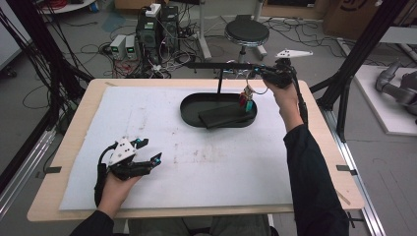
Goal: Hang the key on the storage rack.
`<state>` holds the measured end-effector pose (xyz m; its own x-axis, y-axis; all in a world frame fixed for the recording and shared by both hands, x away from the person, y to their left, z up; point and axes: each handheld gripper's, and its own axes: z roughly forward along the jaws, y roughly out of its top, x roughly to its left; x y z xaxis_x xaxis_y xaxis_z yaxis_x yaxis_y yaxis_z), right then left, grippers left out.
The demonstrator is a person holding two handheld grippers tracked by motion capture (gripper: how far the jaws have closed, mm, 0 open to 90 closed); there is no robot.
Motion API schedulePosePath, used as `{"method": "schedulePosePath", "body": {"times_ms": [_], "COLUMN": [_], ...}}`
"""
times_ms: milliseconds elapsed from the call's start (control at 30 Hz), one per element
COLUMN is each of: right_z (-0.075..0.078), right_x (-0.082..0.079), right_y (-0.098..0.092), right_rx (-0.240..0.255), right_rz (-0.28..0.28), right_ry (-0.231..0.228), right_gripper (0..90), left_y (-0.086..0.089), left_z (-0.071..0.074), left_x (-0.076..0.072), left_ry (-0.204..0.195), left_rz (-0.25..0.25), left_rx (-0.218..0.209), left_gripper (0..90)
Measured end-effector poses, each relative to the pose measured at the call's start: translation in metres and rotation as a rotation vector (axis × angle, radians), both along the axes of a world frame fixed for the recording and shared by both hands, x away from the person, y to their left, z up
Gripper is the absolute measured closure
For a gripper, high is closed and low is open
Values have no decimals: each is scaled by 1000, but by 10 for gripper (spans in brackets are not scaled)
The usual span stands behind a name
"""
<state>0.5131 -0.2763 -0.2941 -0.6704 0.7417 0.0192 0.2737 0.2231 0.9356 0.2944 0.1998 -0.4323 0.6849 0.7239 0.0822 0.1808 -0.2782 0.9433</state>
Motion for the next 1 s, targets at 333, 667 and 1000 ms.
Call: {"method": "schedulePosePath", "body": {"times_ms": [333, 667, 1000], "right_z": [-9, -12, -11], "right_x": [10, 14, 11], "right_y": [-5, -6, -5], "right_rx": [-9, -12, -37], "right_rz": [-20, -17, -32], "right_ry": [20, 21, 16], "right_gripper": [874, 873, 866], "left_y": [-1, -3, -5], "left_z": [-2, -3, -3], "left_x": [1, 1, 1], "left_ry": [7, 11, 11], "left_rz": [-8, -17, -31], "left_rx": [-3, 0, 2], "left_gripper": [301, 301, 301]}}
